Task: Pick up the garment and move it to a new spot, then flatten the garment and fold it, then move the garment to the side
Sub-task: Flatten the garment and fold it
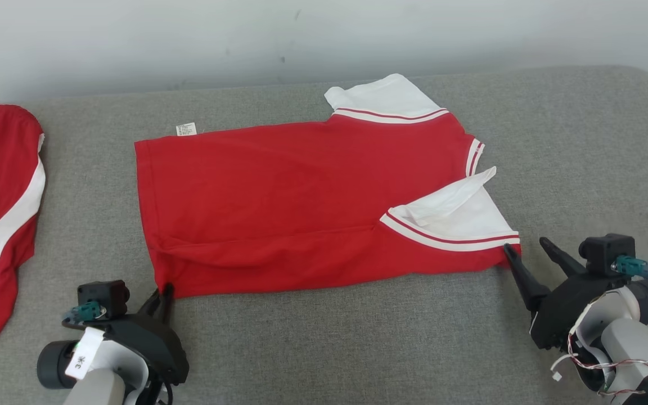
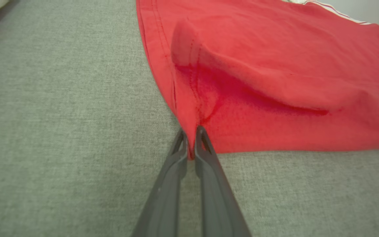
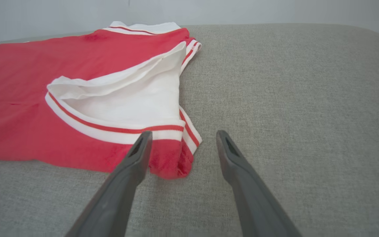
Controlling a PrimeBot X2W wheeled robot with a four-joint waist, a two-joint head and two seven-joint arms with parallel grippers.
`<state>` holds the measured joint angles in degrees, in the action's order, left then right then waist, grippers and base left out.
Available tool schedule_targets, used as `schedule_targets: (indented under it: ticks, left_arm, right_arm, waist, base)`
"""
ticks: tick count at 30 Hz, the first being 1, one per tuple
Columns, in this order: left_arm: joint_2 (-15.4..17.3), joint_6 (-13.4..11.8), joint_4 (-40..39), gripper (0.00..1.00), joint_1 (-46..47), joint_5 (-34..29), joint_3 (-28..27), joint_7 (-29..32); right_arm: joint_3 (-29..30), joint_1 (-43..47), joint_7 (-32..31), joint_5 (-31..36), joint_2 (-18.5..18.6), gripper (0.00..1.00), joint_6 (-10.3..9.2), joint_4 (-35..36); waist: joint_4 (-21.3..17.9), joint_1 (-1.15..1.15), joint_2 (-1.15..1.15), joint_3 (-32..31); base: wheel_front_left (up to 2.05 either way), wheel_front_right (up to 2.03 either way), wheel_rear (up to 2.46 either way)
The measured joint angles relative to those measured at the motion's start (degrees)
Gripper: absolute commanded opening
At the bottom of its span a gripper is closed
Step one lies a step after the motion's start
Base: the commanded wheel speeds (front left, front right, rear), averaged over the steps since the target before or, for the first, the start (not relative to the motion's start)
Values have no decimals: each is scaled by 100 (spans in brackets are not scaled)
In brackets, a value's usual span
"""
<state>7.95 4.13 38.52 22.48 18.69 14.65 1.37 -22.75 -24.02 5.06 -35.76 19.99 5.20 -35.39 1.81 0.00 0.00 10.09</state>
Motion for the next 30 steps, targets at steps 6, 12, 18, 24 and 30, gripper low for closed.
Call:
schedule_targets:
  ticks: [6,12,18,24,30]
  left_arm:
    - [-78,31,12,0,-3,0,74,-49]
    - [-143,52,19,0,0,-1,130,-98]
    - [-172,86,24,0,1,1,134,-160]
    - [-168,94,103,0,1,12,104,-200]
    - [-143,99,214,0,-75,54,68,-276]
  right_arm:
    - [-54,80,-3,-56,-125,100,34,-66]
    - [-210,101,-110,3,-155,100,1,-218]
    - [-355,-26,-160,229,-126,10,-75,-356]
    - [-349,-65,-147,243,-130,0,-100,-411]
    - [-285,16,7,179,-135,0,-65,-482]
  waist:
    - [67,0,0,-28]
    - [172,0,0,-20]
    - [242,0,0,28]
    - [247,1,0,22]
    - [215,0,0,-133]
  base:
    - [0,0,0]
    - [0,0,0]
    - [0,0,0]
    - [0,0,0]
    - [0,0,0]
